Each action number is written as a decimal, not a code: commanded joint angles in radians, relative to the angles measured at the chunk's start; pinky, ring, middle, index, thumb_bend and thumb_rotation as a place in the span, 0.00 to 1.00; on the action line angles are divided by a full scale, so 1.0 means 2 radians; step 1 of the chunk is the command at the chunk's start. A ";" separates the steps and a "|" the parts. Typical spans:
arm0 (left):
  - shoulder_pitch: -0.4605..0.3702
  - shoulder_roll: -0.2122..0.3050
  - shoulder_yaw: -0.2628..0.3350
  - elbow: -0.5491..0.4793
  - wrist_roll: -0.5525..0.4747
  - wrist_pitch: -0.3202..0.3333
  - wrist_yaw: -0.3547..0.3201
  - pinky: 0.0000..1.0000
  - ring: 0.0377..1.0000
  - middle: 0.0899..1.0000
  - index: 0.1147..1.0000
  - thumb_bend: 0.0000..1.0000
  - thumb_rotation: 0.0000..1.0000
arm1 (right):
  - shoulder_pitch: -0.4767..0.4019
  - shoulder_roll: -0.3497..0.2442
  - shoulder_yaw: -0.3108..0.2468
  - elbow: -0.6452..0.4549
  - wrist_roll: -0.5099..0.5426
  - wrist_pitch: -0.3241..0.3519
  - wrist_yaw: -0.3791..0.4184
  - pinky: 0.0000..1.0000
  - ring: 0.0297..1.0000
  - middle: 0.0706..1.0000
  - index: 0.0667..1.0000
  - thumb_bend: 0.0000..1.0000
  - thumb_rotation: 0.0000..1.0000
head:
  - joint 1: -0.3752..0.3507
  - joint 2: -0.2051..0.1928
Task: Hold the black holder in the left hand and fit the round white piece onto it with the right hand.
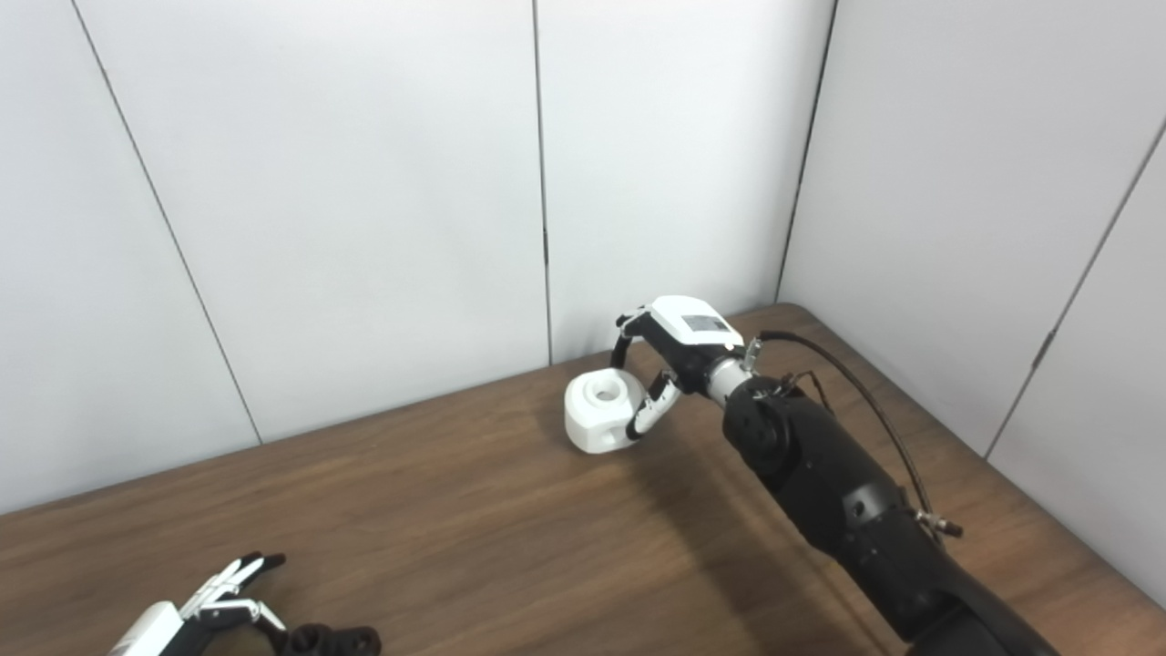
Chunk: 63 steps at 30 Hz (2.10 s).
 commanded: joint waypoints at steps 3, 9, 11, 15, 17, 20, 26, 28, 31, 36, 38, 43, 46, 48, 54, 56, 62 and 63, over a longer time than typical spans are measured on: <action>-0.013 0.015 0.001 0.005 0.015 0.003 -0.006 1.00 1.00 0.95 0.41 0.51 0.05 | -0.013 0.000 -0.017 -0.053 -0.001 0.012 -0.007 0.86 0.94 0.85 0.44 0.51 0.13 | 0.004 0.003; -0.023 0.010 0.001 0.013 0.019 0.002 -0.001 1.00 1.00 0.94 0.41 0.51 0.05 | 0.009 0.013 -0.026 -0.119 -0.006 0.040 0.002 0.91 0.97 0.87 0.44 0.51 0.14 | 0.008 0.007; -0.025 0.008 0.001 0.012 0.019 0.005 -0.003 1.00 1.00 0.94 0.41 0.51 0.05 | 0.017 0.017 -0.029 -0.140 -0.009 0.046 0.004 0.90 0.97 0.87 0.44 0.51 0.14 | 0.011 0.009; -0.025 0.005 0.001 0.004 0.020 0.012 -0.007 1.00 1.00 0.94 0.41 0.51 0.05 | 0.032 0.019 -0.030 -0.182 -0.015 0.059 0.016 0.91 0.98 0.88 0.44 0.51 0.14 | 0.028 0.016; -0.026 0.004 -0.001 -0.002 0.027 0.021 -0.009 1.00 1.00 0.94 0.42 0.51 0.05 | 0.036 0.023 -0.030 -0.205 -0.017 0.067 0.023 0.92 0.98 0.88 0.44 0.51 0.14 | 0.038 0.020; -0.028 -0.002 -0.002 -0.009 0.035 0.039 -0.011 1.00 1.00 0.95 0.42 0.51 0.05 | 0.041 0.037 -0.025 -0.246 -0.027 0.079 0.033 0.94 0.98 0.89 0.44 0.51 0.14 | 0.051 0.027; -0.029 -0.015 -0.003 -0.026 0.045 0.060 -0.009 1.00 1.00 0.94 0.41 0.51 0.05 | 0.048 0.081 -0.017 -0.316 -0.043 0.091 0.043 0.90 0.97 0.89 0.44 0.51 0.14 | 0.077 0.052; -0.029 -0.017 -0.002 -0.034 0.048 0.067 -0.011 1.00 1.00 0.95 0.41 0.51 0.05 | 0.050 0.100 -0.012 -0.342 -0.051 0.103 0.057 0.91 0.97 0.90 0.44 0.51 0.14 | 0.087 0.061; -0.027 -0.025 0.000 -0.041 0.054 0.075 -0.001 1.00 1.00 0.94 0.41 0.51 0.05 | 0.056 0.128 -0.003 -0.374 -0.059 0.116 0.072 0.89 0.98 0.90 0.44 0.51 0.14 | 0.104 0.072; -0.017 -0.038 0.002 -0.061 0.064 0.095 0.005 1.00 1.00 0.93 0.42 0.51 0.05 | 0.077 0.166 0.015 -0.402 -0.077 0.119 0.089 0.90 0.99 0.91 0.44 0.51 0.14 | 0.124 0.079; -0.015 -0.043 0.001 -0.065 0.069 0.100 0.008 1.00 1.00 0.93 0.42 0.52 0.04 | 0.086 0.185 0.023 -0.408 -0.084 0.127 0.097 0.90 1.00 0.91 0.44 0.51 0.14 | 0.130 0.081; -0.012 -0.049 0.000 -0.071 0.068 0.108 0.010 1.00 1.00 0.93 0.42 0.51 0.04 | 0.099 0.218 0.036 -0.407 -0.099 0.131 0.107 0.87 1.00 0.92 0.44 0.51 0.14 | 0.136 0.088; -0.011 -0.050 0.000 -0.077 0.070 0.109 0.010 1.00 1.00 0.93 0.41 0.51 0.04 | 0.105 0.235 0.043 -0.400 -0.100 0.129 0.110 0.88 1.00 0.92 0.44 0.51 0.13 | 0.145 0.094; -0.011 -0.050 0.000 -0.085 0.073 0.116 0.004 1.00 1.00 0.93 0.41 0.51 0.04 | 0.108 0.243 0.045 -0.396 -0.096 0.124 0.108 0.93 1.00 0.93 0.44 0.51 0.13 | 0.151 0.097; -0.011 -0.055 -0.002 -0.102 0.074 0.132 -0.006 1.00 1.00 0.93 0.41 0.51 0.04 | 0.117 0.256 0.057 -0.384 -0.099 0.120 0.106 0.94 1.00 0.94 0.44 0.51 0.13 | 0.168 0.107; -0.009 -0.057 -0.003 -0.109 0.076 0.138 -0.008 1.00 1.00 0.93 0.41 0.52 0.04 | 0.123 0.260 0.061 -0.378 -0.101 0.115 0.100 0.94 1.00 0.96 0.44 0.51 0.13 | 0.174 0.108; -0.007 -0.061 -0.005 -0.119 0.078 0.148 -0.015 1.00 1.00 0.92 0.41 0.52 0.04 | 0.135 0.262 0.068 -0.367 -0.102 0.105 0.093 0.95 1.00 0.97 0.44 0.51 0.13 | 0.184 0.113; -0.007 -0.062 -0.004 -0.120 0.077 0.149 -0.015 1.00 1.00 0.92 0.41 0.52 0.04 | 0.135 0.262 0.069 -0.367 -0.103 0.106 0.094 0.97 1.00 0.97 0.44 0.51 0.14 | 0.184 0.113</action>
